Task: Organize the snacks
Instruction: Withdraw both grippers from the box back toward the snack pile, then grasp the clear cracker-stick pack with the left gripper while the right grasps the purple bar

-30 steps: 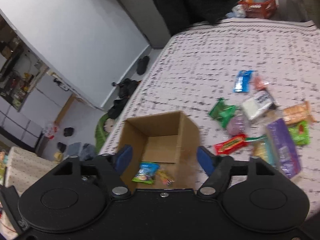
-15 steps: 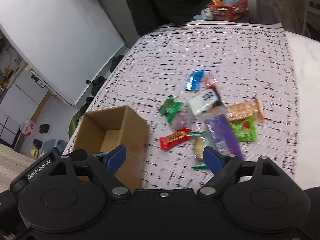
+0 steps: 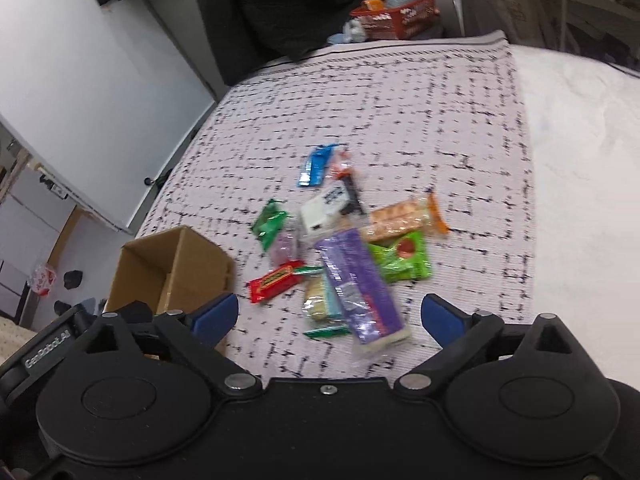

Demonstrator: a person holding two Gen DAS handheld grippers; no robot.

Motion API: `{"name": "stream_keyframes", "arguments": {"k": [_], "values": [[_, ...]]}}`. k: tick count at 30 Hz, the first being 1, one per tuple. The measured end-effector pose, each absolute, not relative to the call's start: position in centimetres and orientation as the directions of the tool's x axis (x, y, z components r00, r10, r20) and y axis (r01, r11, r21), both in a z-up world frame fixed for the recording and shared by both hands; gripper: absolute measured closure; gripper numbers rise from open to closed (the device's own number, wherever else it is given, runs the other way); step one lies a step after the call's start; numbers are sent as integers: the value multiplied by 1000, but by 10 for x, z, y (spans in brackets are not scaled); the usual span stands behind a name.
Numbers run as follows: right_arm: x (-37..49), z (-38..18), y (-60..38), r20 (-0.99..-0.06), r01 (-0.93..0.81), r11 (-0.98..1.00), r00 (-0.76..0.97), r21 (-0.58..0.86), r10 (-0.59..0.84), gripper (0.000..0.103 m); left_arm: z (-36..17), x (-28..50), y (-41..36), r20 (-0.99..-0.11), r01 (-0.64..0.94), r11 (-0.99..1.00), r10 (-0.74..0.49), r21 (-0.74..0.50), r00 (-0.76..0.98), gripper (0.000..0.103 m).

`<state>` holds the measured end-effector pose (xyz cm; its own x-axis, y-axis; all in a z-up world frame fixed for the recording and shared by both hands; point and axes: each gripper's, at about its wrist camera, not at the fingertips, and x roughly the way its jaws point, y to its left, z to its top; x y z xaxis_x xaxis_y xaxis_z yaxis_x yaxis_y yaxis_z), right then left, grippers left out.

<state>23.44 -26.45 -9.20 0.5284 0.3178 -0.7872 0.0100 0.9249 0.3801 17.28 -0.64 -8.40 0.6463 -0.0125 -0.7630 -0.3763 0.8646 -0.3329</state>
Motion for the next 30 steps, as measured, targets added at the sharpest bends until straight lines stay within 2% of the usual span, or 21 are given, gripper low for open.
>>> {"name": "stream_keyframes", "arguments": {"k": [3, 7, 12, 18, 24, 30], "values": [[234, -94, -276, -780, 18, 925, 544, 379, 309, 5, -86, 175, -18, -759, -345, 876, -36, -337, 650, 2], [238, -100, -291, -778, 32, 919, 543, 393, 314, 14, -91, 180, -31, -756, -324, 884, -51, -338, 652, 6], [243, -109, -304, -778, 42, 908, 534, 417, 332, 22, -98, 187, -46, -765, -305, 895, -60, -326, 641, 19], [250, -120, -316, -774, 61, 894, 528, 443, 348, 26, -113, 197, -59, -785, -290, 902, -82, -321, 614, 35], [258, -135, -325, -775, 78, 875, 508, 477, 377, 26, -131, 210, -73, -807, -278, 914, -82, -294, 584, 41], [267, -146, -323, -780, 67, 869, 477, 491, 405, 30, -151, 223, -83, -833, -275, 922, -82, -272, 547, 41]]}}
